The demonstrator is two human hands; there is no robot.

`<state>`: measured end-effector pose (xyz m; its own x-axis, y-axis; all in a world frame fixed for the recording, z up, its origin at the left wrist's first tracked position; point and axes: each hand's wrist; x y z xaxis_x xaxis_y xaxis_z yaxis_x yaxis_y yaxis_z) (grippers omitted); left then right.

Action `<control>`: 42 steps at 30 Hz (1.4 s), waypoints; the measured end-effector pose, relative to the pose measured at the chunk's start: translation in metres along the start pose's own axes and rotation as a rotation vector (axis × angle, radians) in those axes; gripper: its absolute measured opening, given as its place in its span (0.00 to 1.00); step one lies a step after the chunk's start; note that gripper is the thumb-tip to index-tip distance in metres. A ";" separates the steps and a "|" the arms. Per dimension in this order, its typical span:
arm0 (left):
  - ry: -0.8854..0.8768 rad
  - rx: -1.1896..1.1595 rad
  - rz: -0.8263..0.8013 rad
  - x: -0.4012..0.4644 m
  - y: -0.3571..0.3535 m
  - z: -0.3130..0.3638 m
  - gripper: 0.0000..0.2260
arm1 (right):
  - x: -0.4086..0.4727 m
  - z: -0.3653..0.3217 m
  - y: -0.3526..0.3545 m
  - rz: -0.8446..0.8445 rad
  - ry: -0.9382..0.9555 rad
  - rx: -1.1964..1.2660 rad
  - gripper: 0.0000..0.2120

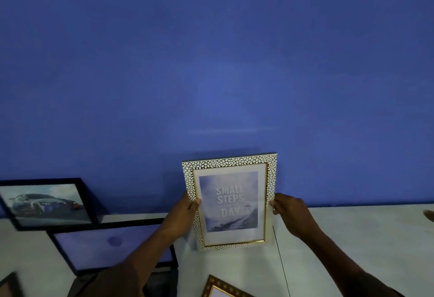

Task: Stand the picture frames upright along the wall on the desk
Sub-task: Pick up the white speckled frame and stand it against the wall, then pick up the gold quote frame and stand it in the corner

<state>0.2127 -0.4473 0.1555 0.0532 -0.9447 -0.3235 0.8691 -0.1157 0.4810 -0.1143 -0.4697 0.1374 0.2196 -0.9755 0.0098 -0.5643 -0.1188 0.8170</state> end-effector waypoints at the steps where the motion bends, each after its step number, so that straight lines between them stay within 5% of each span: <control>1: 0.007 0.006 -0.002 0.004 -0.001 -0.002 0.18 | 0.005 0.003 -0.001 -0.014 0.002 0.005 0.07; 17: 0.051 0.031 -0.048 0.094 -0.024 -0.013 0.21 | 0.061 0.065 -0.037 0.016 -0.006 0.075 0.13; 28: 0.229 -0.074 0.009 0.057 -0.051 -0.045 0.19 | 0.004 0.049 -0.066 0.166 -0.304 0.275 0.21; 38: 0.547 -0.066 -0.122 -0.066 -0.112 -0.136 0.27 | -0.167 0.032 -0.148 -0.175 -0.433 0.290 0.24; 42: 0.524 0.079 -0.186 -0.112 -0.127 -0.152 0.20 | -0.207 0.017 -0.161 -0.225 -0.483 0.239 0.25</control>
<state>0.1713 -0.2806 0.0066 0.1572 -0.6301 -0.7604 0.8489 -0.3073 0.4301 -0.0829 -0.2515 -0.0061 -0.0016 -0.8884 -0.4590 -0.7219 -0.3166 0.6153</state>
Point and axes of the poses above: each hand's wrist, its own x-axis towards the middle knuckle, its own y-axis out of the back of the hand, z = x × y, and after that the axes turned 5 degrees about y, right-handed
